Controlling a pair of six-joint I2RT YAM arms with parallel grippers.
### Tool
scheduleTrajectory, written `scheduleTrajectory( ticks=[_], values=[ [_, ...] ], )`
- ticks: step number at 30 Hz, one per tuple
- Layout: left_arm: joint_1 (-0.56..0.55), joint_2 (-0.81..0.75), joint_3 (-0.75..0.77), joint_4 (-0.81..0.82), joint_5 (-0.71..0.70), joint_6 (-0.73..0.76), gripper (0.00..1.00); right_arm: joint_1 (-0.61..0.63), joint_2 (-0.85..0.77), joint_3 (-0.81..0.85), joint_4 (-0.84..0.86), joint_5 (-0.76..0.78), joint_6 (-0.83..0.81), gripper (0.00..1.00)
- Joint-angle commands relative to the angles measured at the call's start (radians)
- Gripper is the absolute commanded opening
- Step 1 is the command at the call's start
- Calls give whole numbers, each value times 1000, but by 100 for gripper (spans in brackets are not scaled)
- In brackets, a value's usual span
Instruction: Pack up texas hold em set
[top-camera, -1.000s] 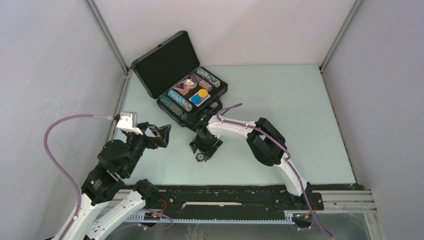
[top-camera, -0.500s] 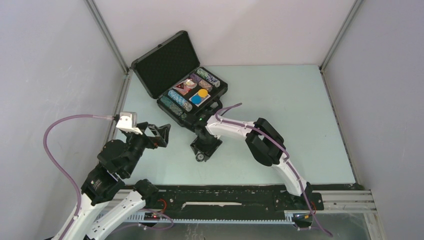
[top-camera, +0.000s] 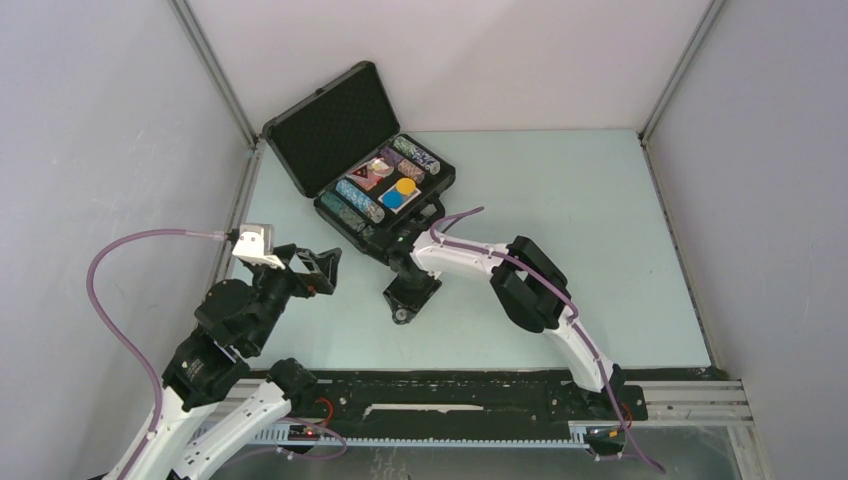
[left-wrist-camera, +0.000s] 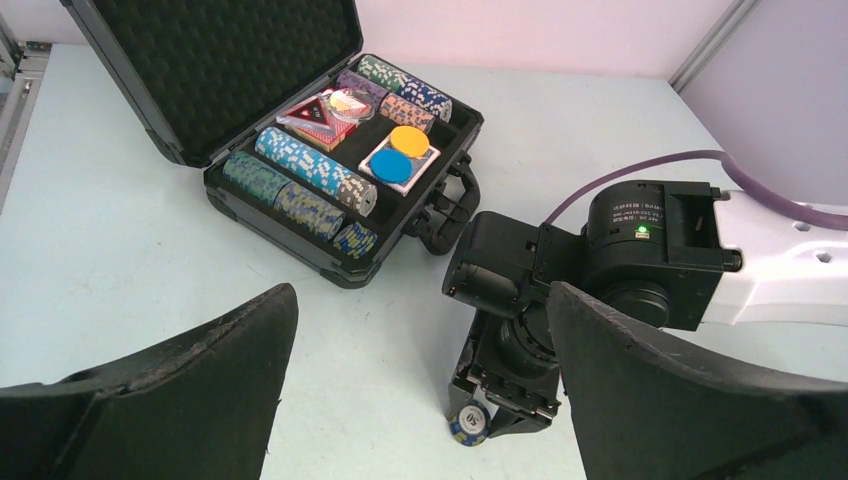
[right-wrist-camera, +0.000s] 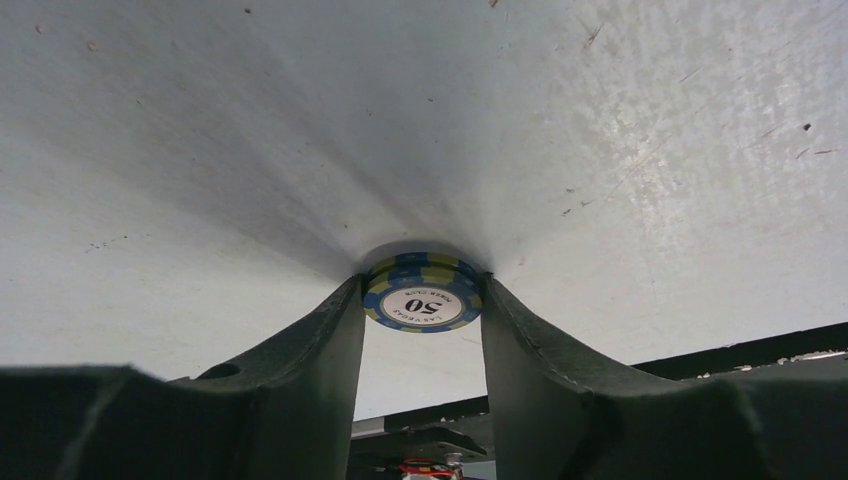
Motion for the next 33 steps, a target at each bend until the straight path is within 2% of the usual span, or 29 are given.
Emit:
scheduleTrajectory(
  ticks=[1, 6, 9, 13, 17, 33],
  values=[
    [-6, -6, -27, 13, -13, 24, 100, 29, 44, 11, 26, 31, 58, 51],
    [-6, -1, -27, 13, -14, 24, 100, 30, 40, 8, 30, 44, 64, 43],
    [-6, 5, -28, 13, -14, 24, 100, 30, 17, -19, 61, 71, 63, 31],
    [-5, 14, -29, 13, -13, 24, 100, 30, -20, -58, 98, 69, 53, 20],
    [2, 26, -29, 14, -5, 24, 100, 22, -40, -62, 93, 56, 39, 0],
    [86, 105, -34, 29, 76, 12, 100, -17, -84, -27, 46, -31, -74, 0]
  ],
)
